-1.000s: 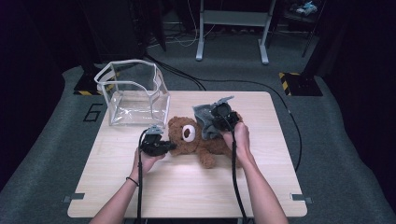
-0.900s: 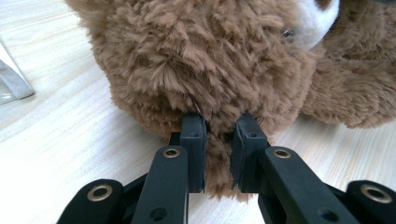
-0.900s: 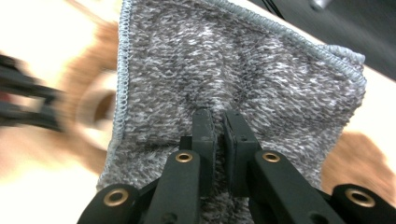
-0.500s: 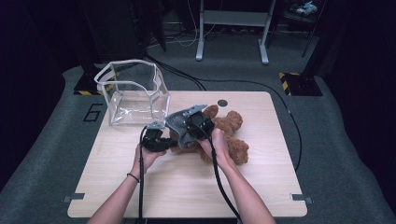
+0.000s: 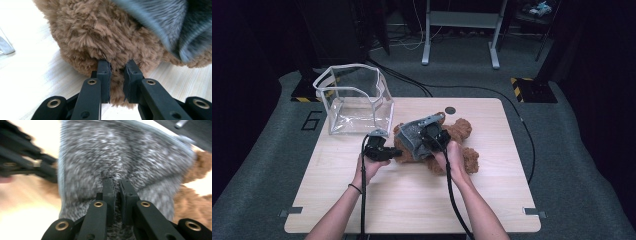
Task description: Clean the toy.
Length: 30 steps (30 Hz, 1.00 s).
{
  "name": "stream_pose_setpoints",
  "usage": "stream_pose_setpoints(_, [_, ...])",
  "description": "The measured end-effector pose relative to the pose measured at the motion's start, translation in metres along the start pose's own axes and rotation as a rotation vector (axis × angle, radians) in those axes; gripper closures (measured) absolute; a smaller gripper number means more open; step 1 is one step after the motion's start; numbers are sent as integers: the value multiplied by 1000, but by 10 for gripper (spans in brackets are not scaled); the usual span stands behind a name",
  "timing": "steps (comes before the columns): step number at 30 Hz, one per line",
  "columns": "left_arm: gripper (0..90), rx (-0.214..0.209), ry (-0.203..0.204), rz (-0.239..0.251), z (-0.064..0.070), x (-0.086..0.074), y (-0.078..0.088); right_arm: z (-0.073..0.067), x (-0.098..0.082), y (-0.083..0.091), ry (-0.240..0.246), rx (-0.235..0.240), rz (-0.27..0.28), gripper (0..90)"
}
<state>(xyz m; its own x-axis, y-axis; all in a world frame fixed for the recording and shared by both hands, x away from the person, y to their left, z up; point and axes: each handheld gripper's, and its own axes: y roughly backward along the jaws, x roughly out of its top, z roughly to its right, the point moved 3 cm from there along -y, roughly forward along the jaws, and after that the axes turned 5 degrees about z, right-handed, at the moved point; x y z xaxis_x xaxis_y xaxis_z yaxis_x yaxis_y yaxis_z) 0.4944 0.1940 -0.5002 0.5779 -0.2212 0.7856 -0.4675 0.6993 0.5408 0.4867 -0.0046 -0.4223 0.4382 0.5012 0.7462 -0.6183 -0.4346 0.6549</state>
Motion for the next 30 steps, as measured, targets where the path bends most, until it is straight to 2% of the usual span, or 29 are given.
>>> stream_pose_setpoints(1, [777,-2,3,-4,0,0,0,-6,-1,2,4,29,1,848])
stream_pose_setpoints(4, [777,1,5,-4,0,1,-1,-20,-2,2,42,65,5,848])
stream_pose_setpoints(6, [778,-4,12,-3,0,1,-1,-31,-4,0,25,97,-9,848])
stream_pose_setpoints(7, [778,-2,14,-1,0,2,-1,-35,-5,-3,39,108,-21,848])
stream_pose_setpoints(11, [778,-1,8,-2,0,4,0,-43,-14,-18,84,98,-80,849])
stream_pose_setpoints(12, [779,-1,5,-7,0,4,0,-43,-16,-22,77,92,-91,850])
stream_pose_setpoints(14, [779,-4,9,-9,-1,3,-1,-41,-20,-25,85,88,-111,851])
stream_pose_setpoints(15, [780,-4,0,-16,-3,3,0,-38,-21,-26,102,77,-100,851])
stream_pose_setpoints(18, [781,-6,15,-3,-5,2,-1,-32,-25,-21,81,46,-145,851])
stream_pose_setpoints(19, [782,-6,17,-4,-6,1,-1,-26,-26,-20,98,33,-138,851])
stream_pose_setpoints(20, [782,-10,6,-6,-7,1,-1,-22,-27,-18,89,20,-140,851])
stream_pose_setpoints(22, [782,-12,13,-2,-7,1,-1,-12,-29,-12,51,-8,-129,851])
stream_pose_setpoints(23, [782,-13,12,-2,-7,1,-1,-9,-30,-8,15,-24,-142,851])
stream_pose_setpoints(25, [782,-13,11,0,-6,1,-1,4,-31,-3,2,-38,-130,852])
stream_pose_setpoints(28, [782,-16,6,0,-6,2,-1,13,-28,5,-32,-64,-129,851])
stream_pose_setpoints(30, [782,-18,5,4,-6,2,-2,19,-22,8,-14,-75,-96,849])
